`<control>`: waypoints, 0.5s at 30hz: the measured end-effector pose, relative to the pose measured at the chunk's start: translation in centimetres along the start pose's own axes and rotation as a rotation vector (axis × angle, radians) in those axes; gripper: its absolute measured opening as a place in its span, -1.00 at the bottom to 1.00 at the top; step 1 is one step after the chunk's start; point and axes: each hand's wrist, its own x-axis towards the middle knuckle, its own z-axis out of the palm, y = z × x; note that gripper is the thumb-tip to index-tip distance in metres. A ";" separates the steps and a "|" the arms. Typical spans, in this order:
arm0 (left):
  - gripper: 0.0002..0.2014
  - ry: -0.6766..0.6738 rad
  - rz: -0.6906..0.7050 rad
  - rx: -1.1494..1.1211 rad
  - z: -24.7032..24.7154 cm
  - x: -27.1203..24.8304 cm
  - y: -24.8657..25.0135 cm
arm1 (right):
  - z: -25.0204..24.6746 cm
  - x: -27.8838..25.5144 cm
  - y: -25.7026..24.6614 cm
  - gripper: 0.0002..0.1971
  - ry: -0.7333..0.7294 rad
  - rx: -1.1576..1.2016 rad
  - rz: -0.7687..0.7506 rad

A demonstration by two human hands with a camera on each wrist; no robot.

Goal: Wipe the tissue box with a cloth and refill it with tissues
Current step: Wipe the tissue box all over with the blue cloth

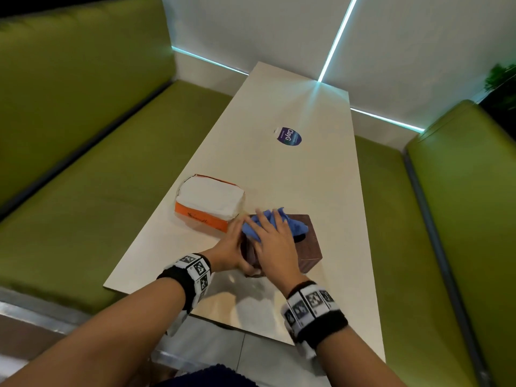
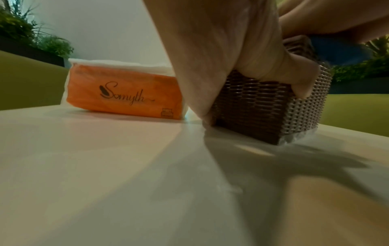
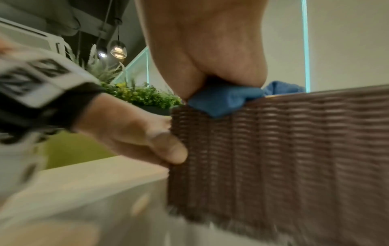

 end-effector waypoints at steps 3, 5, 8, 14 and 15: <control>0.44 0.004 -0.018 -0.029 0.0 0.1 0.2 | -0.5 2.5 0.7 -0.53 -0.030 -0.106 0.129; 0.39 0.014 -0.011 -0.021 0.1 0.0 0.2 | -0.7 2.1 2.3 -0.55 -0.014 -0.090 0.272; 0.31 0.007 0.014 0.008 0.2 0.1 0.3 | -1.3 1.0 5.2 -0.58 0.067 -0.026 0.447; 0.37 0.002 0.000 -0.003 0.1 0.3 -0.2 | -0.1 -0.7 -0.2 -0.54 0.112 -0.151 0.259; 0.35 0.005 0.008 -0.025 0.2 0.3 -0.4 | 0.5 -1.3 -1.1 -0.51 0.087 -0.123 0.212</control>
